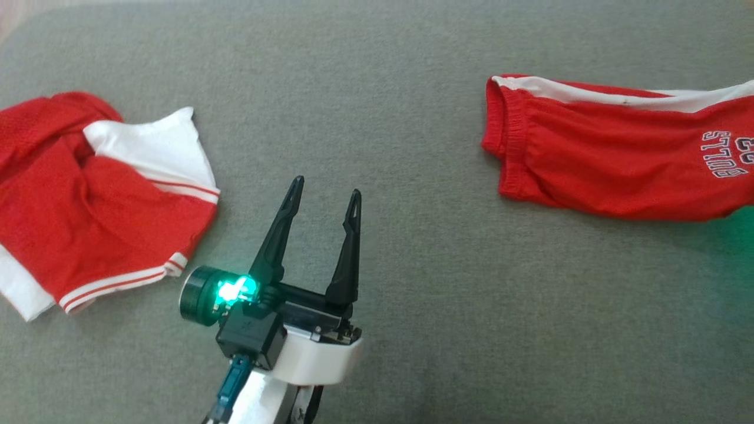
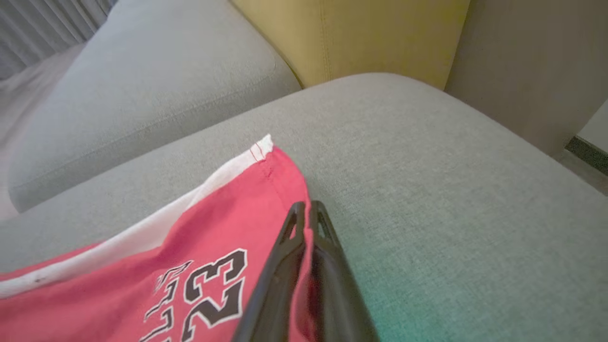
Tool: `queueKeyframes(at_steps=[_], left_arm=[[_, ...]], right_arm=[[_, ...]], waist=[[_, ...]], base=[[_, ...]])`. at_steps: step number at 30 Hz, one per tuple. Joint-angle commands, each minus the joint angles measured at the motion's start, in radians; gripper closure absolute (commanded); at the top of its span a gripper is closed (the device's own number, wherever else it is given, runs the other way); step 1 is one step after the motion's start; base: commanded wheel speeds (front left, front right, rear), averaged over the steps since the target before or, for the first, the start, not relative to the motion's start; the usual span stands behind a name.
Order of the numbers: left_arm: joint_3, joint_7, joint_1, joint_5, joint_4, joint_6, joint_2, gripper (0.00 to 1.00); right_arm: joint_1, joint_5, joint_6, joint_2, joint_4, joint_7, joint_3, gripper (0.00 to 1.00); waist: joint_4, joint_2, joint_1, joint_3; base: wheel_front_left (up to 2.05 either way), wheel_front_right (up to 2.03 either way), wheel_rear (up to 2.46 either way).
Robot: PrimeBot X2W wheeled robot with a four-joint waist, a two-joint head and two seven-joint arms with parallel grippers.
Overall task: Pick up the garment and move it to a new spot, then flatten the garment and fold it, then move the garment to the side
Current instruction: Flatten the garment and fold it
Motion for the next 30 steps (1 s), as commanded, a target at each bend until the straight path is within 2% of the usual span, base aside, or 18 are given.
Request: queueKeyframes(at_steps=[1, 8, 14, 23, 27, 28, 29, 30], left_arm=[[0.036, -0.005, 0.002, -0.005, -0.027, 0.002, -0.002, 0.0], [0.035, -0.005, 0.019, -0.01, -0.015, -0.007, -0.002, 0.0], [0.045, -0.005, 0.038, -0.013, -0.005, -0.008, -0.002, 0.0], [0.045, -0.005, 0.053, -0.023, -0.006, -0.005, -0.002, 0.0], [0.045, -0.005, 0.054, -0.032, -0.012, 0.0, -0.002, 0.0], [0.042, -0.005, 0.054, -0.034, -0.011, 0.0, -0.002, 0.0], [0.039, -0.005, 0.053, -0.037, -0.01, 0.0, -0.002, 0.0], [0.036, -0.005, 0.052, -0.039, -0.009, 0.001, -0.002, 0.0]], right_arm=[[0.007, 0.003, -0.002, -0.013, -0.035, -0.019, 0.02, 1.0], [-0.002, -0.001, -0.002, 0.043, -0.128, -0.103, 0.095, 1.0], [0.002, 0.003, -0.002, 0.122, -0.269, -0.123, 0.22, 1.0], [0.08, 0.011, -0.002, 0.229, -0.469, -0.049, 0.453, 1.0], [0.144, 0.013, -0.002, 0.265, -0.511, -0.025, 0.527, 1.0], [0.162, 0.004, -0.002, 0.271, -0.512, -0.025, 0.546, 0.92], [0.18, 0.0, -0.002, 0.278, -0.511, -0.027, 0.56, 0.52], [0.199, -0.001, -0.002, 0.284, -0.51, -0.034, 0.569, 0.0]], waist=[[-0.009, -0.0001, 0.0001, -0.011], [-0.012, -0.0001, 0.0001, -0.047], [-0.001, -0.0001, 0.0001, -0.082], [0.036, -0.0001, 0.0001, -0.097], [0.049, -0.0001, 0.0001, -0.092], [0.053, -0.0001, 0.0001, -0.091], [0.057, -0.0001, 0.0001, -0.091], [0.061, -0.0001, 0.0001, -0.092]], base=[[0.0, 0.0, 0.0], [0.0, 0.0, 0.0], [0.0, 0.0, 0.0], [0.0, 0.0, 0.0], [0.0, 0.0, 0.0], [0.0, 0.0, 0.0], [0.0, 0.0, 0.0], [0.0, 0.0, 0.0]])
